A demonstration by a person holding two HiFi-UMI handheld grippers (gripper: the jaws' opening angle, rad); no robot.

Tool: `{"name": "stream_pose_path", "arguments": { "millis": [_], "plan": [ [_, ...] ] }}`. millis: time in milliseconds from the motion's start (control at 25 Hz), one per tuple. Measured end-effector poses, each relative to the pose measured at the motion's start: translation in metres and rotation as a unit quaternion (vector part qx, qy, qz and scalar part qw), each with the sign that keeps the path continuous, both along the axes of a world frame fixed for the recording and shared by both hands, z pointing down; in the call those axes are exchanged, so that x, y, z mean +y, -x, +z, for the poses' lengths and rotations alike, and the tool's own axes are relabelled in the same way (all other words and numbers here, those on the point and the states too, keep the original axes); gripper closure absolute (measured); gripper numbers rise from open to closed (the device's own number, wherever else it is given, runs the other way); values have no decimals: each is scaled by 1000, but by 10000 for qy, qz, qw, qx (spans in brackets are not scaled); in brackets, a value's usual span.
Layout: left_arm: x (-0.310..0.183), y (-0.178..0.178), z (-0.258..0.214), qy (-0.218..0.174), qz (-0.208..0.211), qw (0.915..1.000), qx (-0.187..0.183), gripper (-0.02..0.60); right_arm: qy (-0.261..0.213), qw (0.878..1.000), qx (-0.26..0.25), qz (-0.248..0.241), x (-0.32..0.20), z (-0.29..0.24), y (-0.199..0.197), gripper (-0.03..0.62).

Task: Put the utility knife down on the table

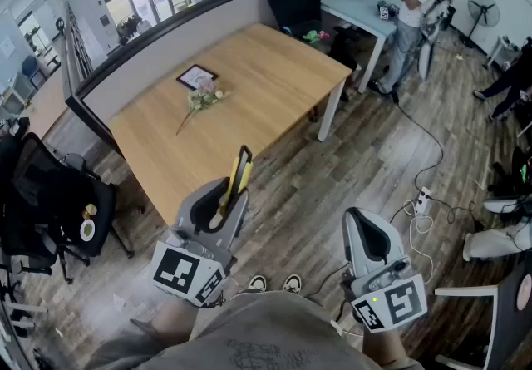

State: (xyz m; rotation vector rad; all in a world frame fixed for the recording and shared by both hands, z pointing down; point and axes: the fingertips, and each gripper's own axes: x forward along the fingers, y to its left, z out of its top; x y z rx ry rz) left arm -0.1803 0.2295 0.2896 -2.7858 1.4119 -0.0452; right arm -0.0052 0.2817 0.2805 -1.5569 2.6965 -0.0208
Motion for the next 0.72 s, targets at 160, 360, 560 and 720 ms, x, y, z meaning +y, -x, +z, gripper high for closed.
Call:
{"name": "stream_pose_path", "arguments": {
  "millis": [160, 360, 560, 720],
  "plan": [
    [0, -9, 0, 14, 9, 10000, -39, 468, -13, 10000, -34, 0, 0, -1, -10, 583],
    [-2, -28, 3, 59, 4, 9999, -81, 468, -23, 10000, -92, -2, -3, 0, -29, 583],
    [-1, -41, 3, 18, -42, 9999, -94, 468, -13, 9999, -91, 68, -5, 4, -51, 583],
    [3, -54, 9, 47, -87, 9999, -83, 468, -44, 10000, -70, -28, -1, 11, -63, 583]
  ]
}}
